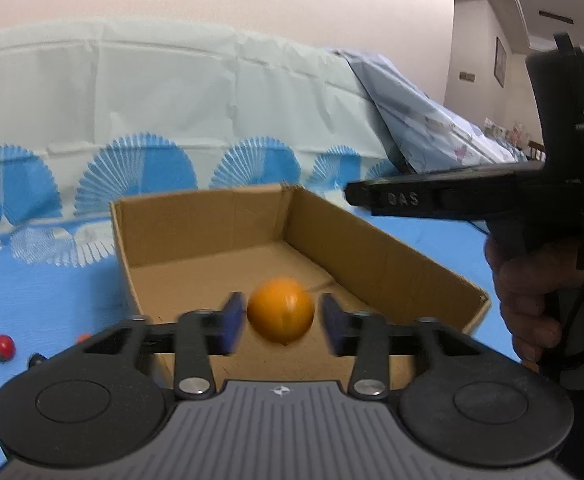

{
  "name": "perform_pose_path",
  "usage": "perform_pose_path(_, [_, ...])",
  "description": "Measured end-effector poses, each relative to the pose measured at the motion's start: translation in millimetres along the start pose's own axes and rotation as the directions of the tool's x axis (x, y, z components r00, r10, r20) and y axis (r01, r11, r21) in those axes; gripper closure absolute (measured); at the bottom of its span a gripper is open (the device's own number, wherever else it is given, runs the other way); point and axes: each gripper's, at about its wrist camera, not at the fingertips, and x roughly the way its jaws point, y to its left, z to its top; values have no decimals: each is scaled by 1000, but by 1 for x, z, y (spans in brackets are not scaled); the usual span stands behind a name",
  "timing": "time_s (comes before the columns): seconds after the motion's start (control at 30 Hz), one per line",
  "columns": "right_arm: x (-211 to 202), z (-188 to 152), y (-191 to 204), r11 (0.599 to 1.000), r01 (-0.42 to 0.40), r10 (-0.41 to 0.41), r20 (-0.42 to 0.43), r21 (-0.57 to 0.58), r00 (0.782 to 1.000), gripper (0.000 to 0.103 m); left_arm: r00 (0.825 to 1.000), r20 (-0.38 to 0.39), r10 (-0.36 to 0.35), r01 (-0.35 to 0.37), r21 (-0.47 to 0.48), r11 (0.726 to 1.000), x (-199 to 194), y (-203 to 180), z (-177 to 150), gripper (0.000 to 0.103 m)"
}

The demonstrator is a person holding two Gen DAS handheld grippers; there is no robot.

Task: Organize fruits
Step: 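Open the left tool to drop the orange while the right tool releases the lime into the box, then move both tools back toward the remaining fruits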

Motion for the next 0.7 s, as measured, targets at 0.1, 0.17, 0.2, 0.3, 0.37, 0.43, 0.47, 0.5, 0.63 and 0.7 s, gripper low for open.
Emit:
perform_pose_path(0.1, [1, 0, 3, 1000, 5, -5, 3, -4, 1000, 50, 1000, 22, 2, -3, 36, 999, -3, -6, -1, 38])
perform_pose_path(0.17, [1, 1, 3, 1000, 7, -7, 2, -5, 1000, 50, 1000, 30, -1, -1, 40, 999, -4, -8, -2, 38])
perform_pose_path(0.2, [1, 0, 3, 1000, 9, -9, 2, -4, 1000, 50, 999, 34, 4, -5, 41, 999, -4, -8, -2, 39])
perform_pose_path(0.3, [2, 1, 3, 1000, 15, -15, -3, 3, 1000, 49, 998, 57, 19, -22, 48, 999, -6, -8, -4, 39])
perform_pose_path(0.37, [2, 1, 4, 1000, 20, -20, -5, 7, 1000, 48, 996, 82, 29, -33, 51, 998, -9, -7, -5, 40])
perform_pose_path(0.43, [1, 1, 5, 1000, 25, -25, -2, 7, 1000, 48, 995, 89, 42, -47, 54, 997, -11, -6, -5, 43])
perform_pose_path(0.47, [0, 1, 6, 1000, 31, -31, 4, 6, 1000, 48, 995, 86, 48, -53, 54, 997, -13, -5, -5, 45])
perform_pose_path(0.5, [-1, 1, 7, 999, 36, -36, 11, 5, 999, 48, 995, 83, 59, -64, 53, 997, -14, -4, -6, 50])
perform_pose_path(0.63, [-7, 2, 13, 999, 46, -46, 35, 18, 998, 49, 992, 73, 99, -102, 41, 994, -25, 7, -5, 70])
perform_pose_path(0.7, [-11, 4, 17, 999, 44, -45, 48, 30, 998, 50, 993, 62, 101, -103, 29, 994, -33, 17, -2, 72])
